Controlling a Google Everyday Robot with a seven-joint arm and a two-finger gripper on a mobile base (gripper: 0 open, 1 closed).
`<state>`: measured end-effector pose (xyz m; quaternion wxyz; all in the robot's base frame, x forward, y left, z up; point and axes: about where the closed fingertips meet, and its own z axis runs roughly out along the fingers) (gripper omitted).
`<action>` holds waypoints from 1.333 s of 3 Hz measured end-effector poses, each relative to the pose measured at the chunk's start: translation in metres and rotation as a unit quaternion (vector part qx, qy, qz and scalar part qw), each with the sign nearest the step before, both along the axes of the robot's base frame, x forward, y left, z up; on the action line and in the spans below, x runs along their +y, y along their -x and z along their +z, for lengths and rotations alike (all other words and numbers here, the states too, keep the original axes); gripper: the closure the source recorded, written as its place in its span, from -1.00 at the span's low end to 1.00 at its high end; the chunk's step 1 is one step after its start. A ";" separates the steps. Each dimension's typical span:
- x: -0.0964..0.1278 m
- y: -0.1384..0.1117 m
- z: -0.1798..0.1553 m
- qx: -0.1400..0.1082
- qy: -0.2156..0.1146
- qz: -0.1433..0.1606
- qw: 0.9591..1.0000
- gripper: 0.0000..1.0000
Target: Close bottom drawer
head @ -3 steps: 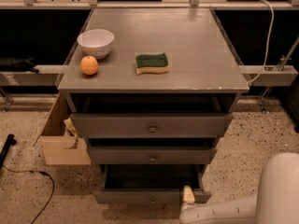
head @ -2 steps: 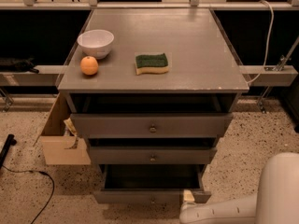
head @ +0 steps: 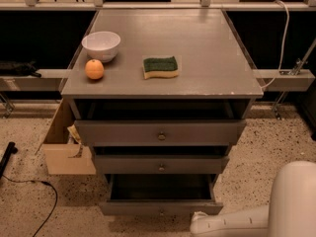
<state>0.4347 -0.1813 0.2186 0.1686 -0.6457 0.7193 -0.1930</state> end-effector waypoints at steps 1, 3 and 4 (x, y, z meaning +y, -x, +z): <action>-0.028 -0.014 -0.012 0.009 -0.011 -0.014 1.000 0.73; -0.068 -0.061 -0.019 -0.011 -0.079 -0.036 0.996 1.00; -0.063 -0.054 -0.027 -0.006 -0.059 -0.041 0.997 1.00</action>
Offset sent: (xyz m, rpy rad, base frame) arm 0.0381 -0.0255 -0.0331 0.6906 0.1192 0.0750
